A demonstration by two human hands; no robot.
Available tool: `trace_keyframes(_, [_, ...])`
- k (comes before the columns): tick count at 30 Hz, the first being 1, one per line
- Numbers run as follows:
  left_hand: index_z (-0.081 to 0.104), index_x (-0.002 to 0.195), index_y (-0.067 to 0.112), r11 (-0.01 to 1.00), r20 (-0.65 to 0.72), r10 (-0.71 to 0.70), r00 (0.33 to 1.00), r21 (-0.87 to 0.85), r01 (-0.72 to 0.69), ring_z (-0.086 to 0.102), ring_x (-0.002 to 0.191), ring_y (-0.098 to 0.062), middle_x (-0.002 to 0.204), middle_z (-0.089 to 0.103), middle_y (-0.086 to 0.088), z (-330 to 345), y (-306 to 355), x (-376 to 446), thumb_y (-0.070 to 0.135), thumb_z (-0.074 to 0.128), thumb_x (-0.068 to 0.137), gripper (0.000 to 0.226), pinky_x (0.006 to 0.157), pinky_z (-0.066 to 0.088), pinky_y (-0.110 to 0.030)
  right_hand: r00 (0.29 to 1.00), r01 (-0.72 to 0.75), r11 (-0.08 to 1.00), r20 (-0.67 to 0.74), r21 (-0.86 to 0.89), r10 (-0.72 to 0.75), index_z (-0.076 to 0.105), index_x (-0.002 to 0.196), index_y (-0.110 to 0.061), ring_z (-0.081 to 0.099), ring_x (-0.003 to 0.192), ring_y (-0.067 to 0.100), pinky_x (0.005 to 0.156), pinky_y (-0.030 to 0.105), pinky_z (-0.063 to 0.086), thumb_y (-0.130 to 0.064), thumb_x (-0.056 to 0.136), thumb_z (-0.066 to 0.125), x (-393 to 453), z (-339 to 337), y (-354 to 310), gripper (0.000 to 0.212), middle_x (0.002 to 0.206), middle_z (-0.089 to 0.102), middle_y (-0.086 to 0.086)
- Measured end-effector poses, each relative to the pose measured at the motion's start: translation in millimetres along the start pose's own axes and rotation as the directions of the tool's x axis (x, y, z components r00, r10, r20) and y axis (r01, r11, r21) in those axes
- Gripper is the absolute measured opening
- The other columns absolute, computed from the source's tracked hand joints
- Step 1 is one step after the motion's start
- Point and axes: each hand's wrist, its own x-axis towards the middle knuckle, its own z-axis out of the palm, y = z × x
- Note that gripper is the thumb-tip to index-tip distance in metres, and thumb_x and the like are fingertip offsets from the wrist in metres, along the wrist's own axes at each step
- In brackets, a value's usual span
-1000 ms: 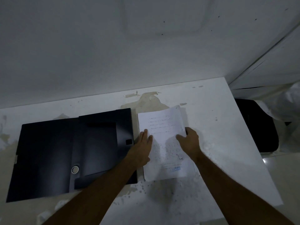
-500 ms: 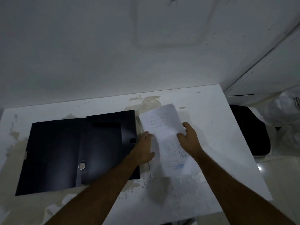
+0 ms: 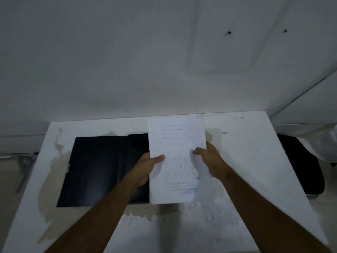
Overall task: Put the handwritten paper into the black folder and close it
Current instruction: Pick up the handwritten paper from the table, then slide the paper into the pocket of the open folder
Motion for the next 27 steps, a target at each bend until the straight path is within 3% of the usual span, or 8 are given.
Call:
trace_keyframes(3, [0.067, 0.123, 0.013, 0.998, -0.12, -0.009, 0.993, 0.065, 0.017, 0.071, 0.109, -0.026, 0.119, 0.075, -0.007, -54, 2, -14, 0.015, 0.065, 0.094, 0.029, 0.097, 0.054, -0.044, 0.995, 0.005, 0.999, 0.104, -0.036, -0.002, 0.062, 0.124, -0.015, 0.068, 0.108, 0.022, 0.091, 0.037, 0.054, -0.01, 0.089, 0.069, 9, 50, 16, 0.037, 0.122, 0.069, 0.003])
trace_keyframes(6, [0.066, 0.122, 0.014, 0.993, -0.255, -0.001, 0.967, 0.11, 0.03, 0.073, 0.1, -0.024, 0.109, 0.077, -0.005, -112, 6, -28, 0.013, 0.065, 0.094, 0.028, 0.085, 0.058, -0.038, 0.998, 0.043, 0.976, 0.055, -0.214, -0.032, 0.061, 0.112, -0.011, 0.066, 0.098, 0.023, 0.078, 0.029, 0.053, -0.027, 0.091, 0.069, 16, 87, 31, 0.028, 0.109, 0.069, 0.006])
trace_keyframes(9, [0.065, 0.122, 0.012, 0.98, -0.366, 0.001, 0.931, 0.185, 0.071, 0.07, 0.098, -0.025, 0.106, 0.073, -0.003, -174, 10, -42, 0.011, 0.065, 0.094, 0.029, 0.086, 0.056, -0.041, 0.977, 0.166, 0.759, -0.002, -0.63, -0.216, 0.058, 0.122, -0.015, 0.054, 0.114, 0.028, 0.091, 0.037, 0.05, -0.037, 0.088, 0.069, 23, 99, 55, 0.041, 0.125, 0.058, 0.009])
trace_keyframes(12, [0.061, 0.133, 0.006, 0.965, -0.411, -0.041, 0.91, 0.22, 0.144, 0.066, 0.11, -0.037, 0.121, 0.07, -0.013, -231, 14, -49, 0.013, 0.066, 0.093, 0.041, 0.1, 0.05, -0.054, 0.99, 0.118, 0.556, 0.05, -0.823, -0.135, 0.037, 0.145, -0.021, 0.031, 0.136, 0.041, 0.102, 0.054, 0.044, -0.048, 0.083, 0.071, 25, 101, 75, 0.076, 0.156, 0.024, 0.015])
trace_keyframes(14, [0.061, 0.132, 0.006, 0.95, -0.412, -0.054, 0.91, 0.259, 0.173, 0.066, 0.11, -0.038, 0.122, 0.069, -0.015, -256, 20, -52, 0.013, 0.066, 0.093, 0.04, 0.101, 0.048, -0.056, 0.996, 0.087, 0.547, 0.075, -0.833, -0.045, 0.018, 0.155, -0.022, 0.02, 0.143, 0.045, 0.108, 0.056, 0.037, -0.049, 0.082, 0.073, 26, 105, 87, 0.095, 0.163, 0.005, 0.016])
trace_keyframes(17, [0.064, 0.128, 0.006, 0.919, -0.407, -0.089, 0.909, 0.317, 0.233, 0.067, 0.107, -0.038, 0.119, 0.071, -0.015, -285, 27, -47, 0.015, 0.068, 0.091, 0.038, 0.101, 0.047, -0.059, 0.997, 0.082, 0.593, 0.075, -0.801, -0.036, 0.006, 0.157, -0.021, 0.017, 0.147, 0.045, 0.112, 0.056, 0.032, -0.041, 0.083, 0.075, 26, 113, 101, 0.104, 0.165, -0.001, 0.015])
trace_keyframes(24, [0.063, 0.127, 0.008, 0.873, -0.371, -0.133, 0.919, 0.395, 0.286, 0.065, 0.103, -0.035, 0.117, 0.069, -0.013, -305, 34, -22, 0.013, 0.068, 0.091, 0.037, 0.096, 0.049, -0.052, 0.996, 0.062, 0.629, 0.01, -0.775, -0.087, 0.004, 0.157, -0.019, 0.014, 0.149, 0.043, 0.115, 0.053, 0.03, -0.034, 0.085, 0.074, 30, 124, 111, 0.102, 0.165, 0.0, 0.016])
trace_keyframes(27, [0.066, 0.117, 0.011, 0.854, -0.369, -0.148, 0.918, 0.42, 0.306, 0.064, 0.105, -0.039, 0.111, 0.069, -0.011, -310, 40, -15, 0.014, 0.068, 0.091, 0.027, 0.1, 0.047, -0.057, 0.996, 0.062, 0.636, 0.003, -0.77, -0.093, 0.005, 0.157, -0.021, 0.017, 0.148, 0.042, 0.115, 0.053, 0.032, -0.034, 0.083, 0.075, 32, 124, 114, 0.102, 0.164, 0.002, 0.015])
